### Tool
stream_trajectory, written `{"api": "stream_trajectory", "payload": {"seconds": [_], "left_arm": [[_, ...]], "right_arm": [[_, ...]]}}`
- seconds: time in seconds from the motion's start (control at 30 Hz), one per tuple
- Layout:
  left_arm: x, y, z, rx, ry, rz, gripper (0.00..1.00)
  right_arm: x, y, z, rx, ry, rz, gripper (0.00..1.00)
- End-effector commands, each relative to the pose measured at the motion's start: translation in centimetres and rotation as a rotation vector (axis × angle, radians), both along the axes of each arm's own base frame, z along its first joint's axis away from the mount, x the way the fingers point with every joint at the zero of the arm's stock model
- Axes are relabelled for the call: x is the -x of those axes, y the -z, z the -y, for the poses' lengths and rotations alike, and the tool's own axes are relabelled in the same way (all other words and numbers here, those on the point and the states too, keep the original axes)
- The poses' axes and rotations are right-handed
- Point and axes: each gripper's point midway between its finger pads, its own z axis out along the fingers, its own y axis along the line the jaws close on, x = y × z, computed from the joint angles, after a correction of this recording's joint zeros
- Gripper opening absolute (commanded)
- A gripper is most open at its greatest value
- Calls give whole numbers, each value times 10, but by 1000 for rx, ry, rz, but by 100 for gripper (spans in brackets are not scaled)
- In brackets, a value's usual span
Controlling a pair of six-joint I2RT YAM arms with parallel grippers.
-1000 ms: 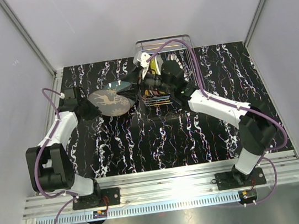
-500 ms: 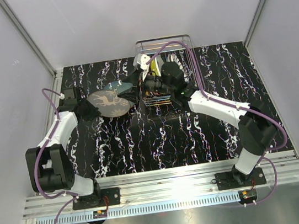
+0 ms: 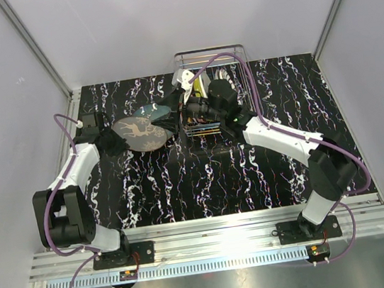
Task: Load the plates into the dish rack
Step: Pass the plate from the left arm to the right
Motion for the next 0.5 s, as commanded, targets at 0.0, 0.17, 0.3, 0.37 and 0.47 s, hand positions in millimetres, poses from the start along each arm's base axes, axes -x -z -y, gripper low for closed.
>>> {"api": "stream_trajectory", "payload": {"seconds": [0.0,0.17,0.3,0.37,0.47], "left_arm": [[5,-12,3,-20,47,21,0],[3,-18,3,-17,51,37,0],[2,-20,3,-20,49,40,0],[2,-21,3,-18,49,41,0],[3,-21,4,-14,50,43,0]], "right_arm": [[14,-35,4,-58,-11,82,78],[13,-33,3,-57,-11,77,78],[15,-35,4,-58,-17,81,78],[15,-34,4,-57,-19,82,78],[16,-34,4,-56,-20,80,78]]}}
